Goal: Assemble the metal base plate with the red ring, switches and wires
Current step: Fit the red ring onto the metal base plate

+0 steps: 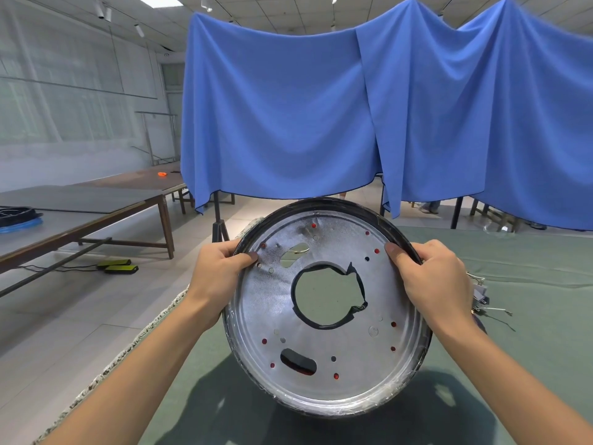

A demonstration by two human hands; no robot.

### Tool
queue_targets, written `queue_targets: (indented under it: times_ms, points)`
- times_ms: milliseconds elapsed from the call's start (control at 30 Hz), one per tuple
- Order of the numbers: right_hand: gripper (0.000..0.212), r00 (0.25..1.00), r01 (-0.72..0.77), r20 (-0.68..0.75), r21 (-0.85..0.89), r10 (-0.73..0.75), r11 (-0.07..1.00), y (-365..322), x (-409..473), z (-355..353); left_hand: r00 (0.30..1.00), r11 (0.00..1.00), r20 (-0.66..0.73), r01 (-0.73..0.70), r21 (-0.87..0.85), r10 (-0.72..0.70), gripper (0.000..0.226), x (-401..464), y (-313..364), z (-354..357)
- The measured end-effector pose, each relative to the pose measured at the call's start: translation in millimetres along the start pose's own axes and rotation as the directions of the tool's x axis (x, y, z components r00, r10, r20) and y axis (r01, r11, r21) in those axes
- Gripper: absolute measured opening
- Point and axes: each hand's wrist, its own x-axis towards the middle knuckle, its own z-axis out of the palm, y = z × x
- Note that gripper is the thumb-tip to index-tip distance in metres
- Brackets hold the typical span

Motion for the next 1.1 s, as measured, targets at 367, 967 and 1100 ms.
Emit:
queue_targets:
  times_ms: [367, 967, 1100]
  points:
    - [0.039, 1.0, -0.001, 0.005, 0.072, 0.0, 0.997, 4.4, -5.3, -0.7, 1.0, 1.0, 0.011, -0.026, 0.015, 0.025, 0.029, -3.4, 2.1, 1.2]
    - [0.043, 0.999, -0.034, 0.02, 0.071, 0.033, 0.997, 3.7, 2.4, -3.6, 1.0, 0.999, -0.001, -0.019, 0.043, 0.019, 0.03, -4.0, 2.1, 2.8]
    - [0.041, 0.999, -0.031, 0.027, 0.078, 0.029, 0.996, 3.8, 1.9, -4.1, 1.0, 0.998, -0.002, -0.022, 0.052, 0.022, 0.029, -4.4, 2.2, 3.2]
